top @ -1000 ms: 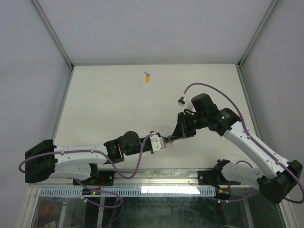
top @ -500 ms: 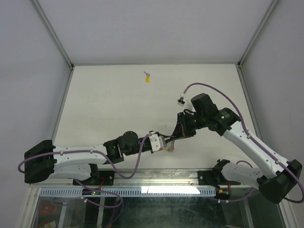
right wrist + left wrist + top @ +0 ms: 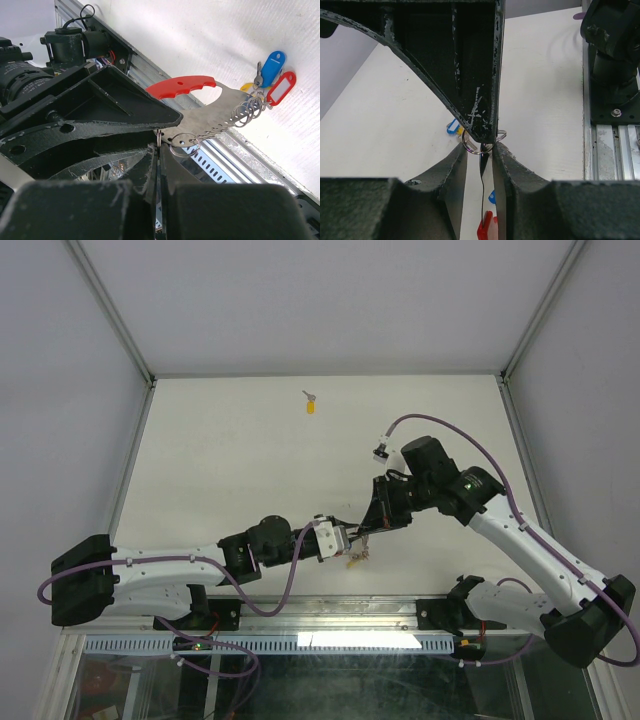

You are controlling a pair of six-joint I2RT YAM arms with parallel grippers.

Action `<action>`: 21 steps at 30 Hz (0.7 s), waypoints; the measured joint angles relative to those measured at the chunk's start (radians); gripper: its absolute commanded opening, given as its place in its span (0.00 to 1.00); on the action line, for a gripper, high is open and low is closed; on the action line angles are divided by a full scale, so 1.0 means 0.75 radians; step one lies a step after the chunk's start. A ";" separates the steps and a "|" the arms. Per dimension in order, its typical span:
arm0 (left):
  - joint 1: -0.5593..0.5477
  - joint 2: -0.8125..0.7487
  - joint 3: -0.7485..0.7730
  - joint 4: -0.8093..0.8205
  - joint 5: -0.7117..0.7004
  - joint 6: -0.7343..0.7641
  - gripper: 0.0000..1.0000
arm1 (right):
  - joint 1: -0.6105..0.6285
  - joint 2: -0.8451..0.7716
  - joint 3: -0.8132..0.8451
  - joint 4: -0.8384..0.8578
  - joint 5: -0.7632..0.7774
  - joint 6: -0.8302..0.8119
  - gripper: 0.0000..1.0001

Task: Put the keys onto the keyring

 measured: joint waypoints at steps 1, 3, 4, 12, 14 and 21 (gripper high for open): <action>0.000 0.001 0.002 -0.001 0.000 0.000 0.26 | 0.000 0.001 0.000 0.002 0.000 0.000 0.00; 0.001 0.001 0.005 -0.004 0.000 0.000 0.27 | 0.000 0.002 0.000 0.003 0.000 0.000 0.00; 0.001 0.001 0.005 -0.004 0.000 0.000 0.27 | 0.000 0.002 0.000 0.003 0.000 -0.001 0.00; 0.001 0.008 0.007 -0.010 0.000 -0.004 0.11 | 0.000 0.006 -0.001 0.003 0.001 -0.009 0.00; 0.001 0.011 0.007 -0.021 -0.001 -0.006 0.02 | -0.002 0.006 -0.004 0.003 0.001 -0.010 0.00; 0.001 0.024 0.007 -0.039 0.002 -0.009 0.00 | -0.005 0.005 -0.023 0.004 0.001 -0.013 0.00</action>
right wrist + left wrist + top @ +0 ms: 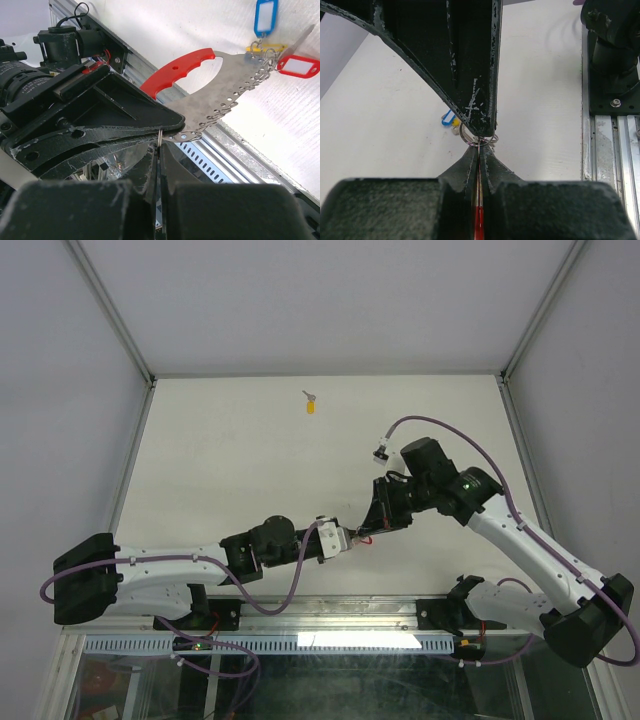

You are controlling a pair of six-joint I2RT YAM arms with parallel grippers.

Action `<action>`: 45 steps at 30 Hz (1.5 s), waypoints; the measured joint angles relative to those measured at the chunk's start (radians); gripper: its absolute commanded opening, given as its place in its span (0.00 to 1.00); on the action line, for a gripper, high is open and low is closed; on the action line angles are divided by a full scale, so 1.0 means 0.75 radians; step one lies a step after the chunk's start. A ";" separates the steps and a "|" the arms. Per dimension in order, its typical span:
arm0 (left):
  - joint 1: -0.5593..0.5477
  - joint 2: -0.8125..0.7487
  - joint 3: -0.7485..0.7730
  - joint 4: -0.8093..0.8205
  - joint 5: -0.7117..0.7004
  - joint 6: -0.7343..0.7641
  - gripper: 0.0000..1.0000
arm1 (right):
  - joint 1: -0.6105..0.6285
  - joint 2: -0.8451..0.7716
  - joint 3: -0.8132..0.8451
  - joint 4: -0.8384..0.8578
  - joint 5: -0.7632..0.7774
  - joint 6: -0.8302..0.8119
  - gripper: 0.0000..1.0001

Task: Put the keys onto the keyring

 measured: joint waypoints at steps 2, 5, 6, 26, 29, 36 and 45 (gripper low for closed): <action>0.000 0.000 0.000 0.000 0.000 0.001 0.00 | 0.000 0.000 0.000 0.000 0.000 -0.003 0.02; 0.000 0.000 0.000 0.000 -0.001 0.001 0.00 | 0.000 0.000 0.000 0.000 0.000 -0.007 0.17; 0.000 0.000 0.000 0.000 -0.001 0.000 0.00 | 0.000 0.000 0.000 0.001 0.000 -0.010 0.22; 0.000 -0.054 -0.062 0.143 -0.008 -0.192 0.00 | 0.002 -0.216 0.018 0.087 0.210 -0.052 0.38; 0.000 -0.070 -0.074 0.160 -0.008 -0.221 0.00 | 0.002 -0.244 0.017 0.098 0.249 -0.083 0.48; 0.031 -0.111 -0.074 0.148 0.038 -0.320 0.00 | 0.002 -0.503 -0.184 0.349 0.345 -0.255 0.50; 0.235 -0.163 -0.073 0.015 0.245 -0.482 0.00 | 0.105 -0.684 -0.357 0.680 0.349 -0.786 0.42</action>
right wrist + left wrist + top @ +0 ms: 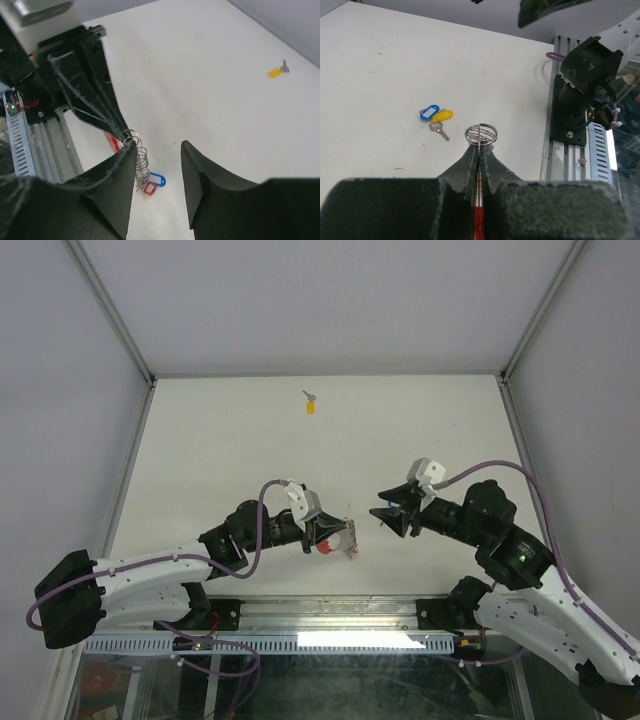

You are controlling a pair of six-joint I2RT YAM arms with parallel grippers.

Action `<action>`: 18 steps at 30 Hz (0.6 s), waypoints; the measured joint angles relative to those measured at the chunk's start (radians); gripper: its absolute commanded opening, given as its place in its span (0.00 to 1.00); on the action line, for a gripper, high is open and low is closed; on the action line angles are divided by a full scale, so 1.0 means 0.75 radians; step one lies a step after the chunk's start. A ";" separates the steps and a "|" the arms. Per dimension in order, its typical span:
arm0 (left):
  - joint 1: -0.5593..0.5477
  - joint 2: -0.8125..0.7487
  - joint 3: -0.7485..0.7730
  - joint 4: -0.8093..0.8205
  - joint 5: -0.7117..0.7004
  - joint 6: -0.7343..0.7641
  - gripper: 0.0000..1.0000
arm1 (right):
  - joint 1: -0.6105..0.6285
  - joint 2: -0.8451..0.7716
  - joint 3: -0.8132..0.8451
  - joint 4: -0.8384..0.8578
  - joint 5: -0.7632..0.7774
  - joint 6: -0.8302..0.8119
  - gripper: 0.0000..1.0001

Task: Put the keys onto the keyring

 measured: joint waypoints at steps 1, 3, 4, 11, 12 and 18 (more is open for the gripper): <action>0.014 -0.009 0.000 -0.011 0.019 -0.005 0.00 | 0.035 0.000 -0.003 0.015 0.001 -0.064 0.41; 0.024 -0.024 0.000 -0.030 0.044 -0.016 0.00 | 0.106 0.001 -0.008 0.036 0.002 -0.173 0.41; 0.030 -0.030 0.001 -0.036 0.061 -0.022 0.00 | 0.152 0.002 -0.012 0.041 0.009 -0.231 0.40; 0.030 -0.034 0.001 -0.076 0.115 -0.032 0.00 | 0.457 0.089 -0.041 0.055 0.170 -0.565 0.39; 0.030 -0.034 0.001 -0.076 0.121 -0.032 0.00 | 0.490 0.104 -0.049 0.062 0.197 -0.604 0.39; 0.030 -0.034 0.002 -0.080 0.131 -0.032 0.00 | 0.576 0.189 -0.079 0.056 0.298 -0.767 0.35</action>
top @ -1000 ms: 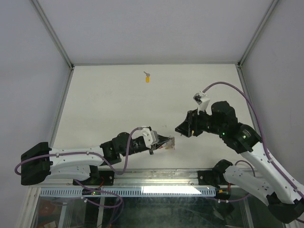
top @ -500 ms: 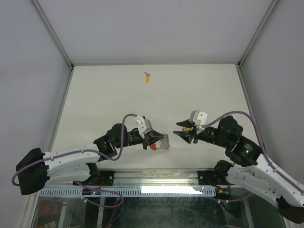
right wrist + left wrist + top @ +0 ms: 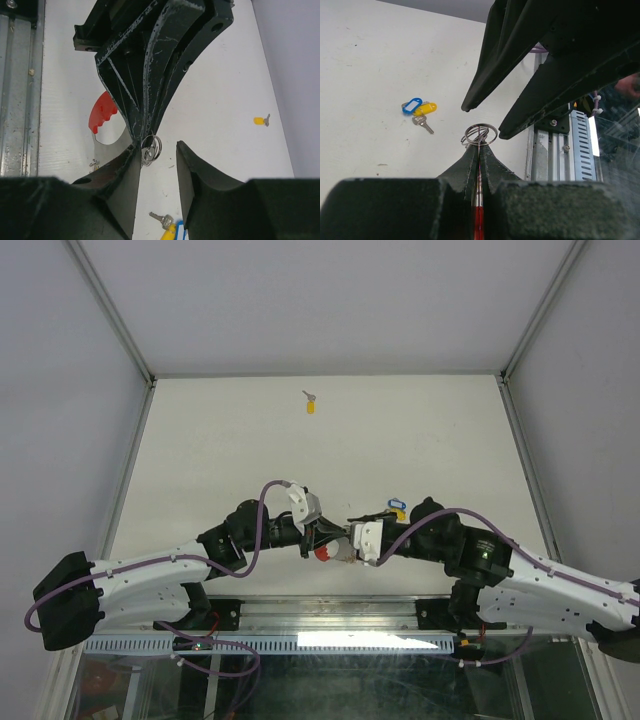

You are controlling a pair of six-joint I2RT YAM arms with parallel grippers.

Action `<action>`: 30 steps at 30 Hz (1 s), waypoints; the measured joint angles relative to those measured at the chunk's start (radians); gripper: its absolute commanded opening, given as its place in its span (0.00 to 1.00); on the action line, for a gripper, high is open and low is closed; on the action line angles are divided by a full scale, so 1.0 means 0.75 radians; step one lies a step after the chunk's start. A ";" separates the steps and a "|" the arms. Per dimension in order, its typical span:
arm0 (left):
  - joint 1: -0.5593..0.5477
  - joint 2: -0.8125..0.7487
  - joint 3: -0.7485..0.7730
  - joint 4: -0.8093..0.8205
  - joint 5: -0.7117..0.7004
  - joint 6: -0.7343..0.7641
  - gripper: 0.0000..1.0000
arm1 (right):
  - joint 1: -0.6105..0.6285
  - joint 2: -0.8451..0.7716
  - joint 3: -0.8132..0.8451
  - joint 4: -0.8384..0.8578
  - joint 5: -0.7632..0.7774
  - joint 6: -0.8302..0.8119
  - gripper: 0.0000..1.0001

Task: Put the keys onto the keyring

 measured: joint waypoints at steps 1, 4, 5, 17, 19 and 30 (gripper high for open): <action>0.000 0.000 0.001 -0.001 0.001 0.000 0.00 | 0.007 0.009 0.000 0.002 0.012 -0.015 0.34; 0.000 0.000 0.003 -0.004 0.001 0.001 0.00 | 0.021 0.022 -0.003 0.004 0.037 -0.052 0.30; 0.000 0.000 0.003 -0.004 0.001 0.001 0.00 | 0.024 0.022 -0.006 0.004 0.045 -0.063 0.29; 0.001 0.000 0.008 -0.022 0.002 0.001 0.00 | 0.030 0.023 -0.007 -0.037 0.063 -0.086 0.29; 0.001 0.000 0.008 -0.022 0.002 0.001 0.00 | 0.030 0.026 -0.007 -0.037 0.065 -0.083 0.29; 0.001 0.000 0.008 -0.023 0.005 0.002 0.00 | 0.033 0.043 -0.007 -0.031 0.160 -0.078 0.27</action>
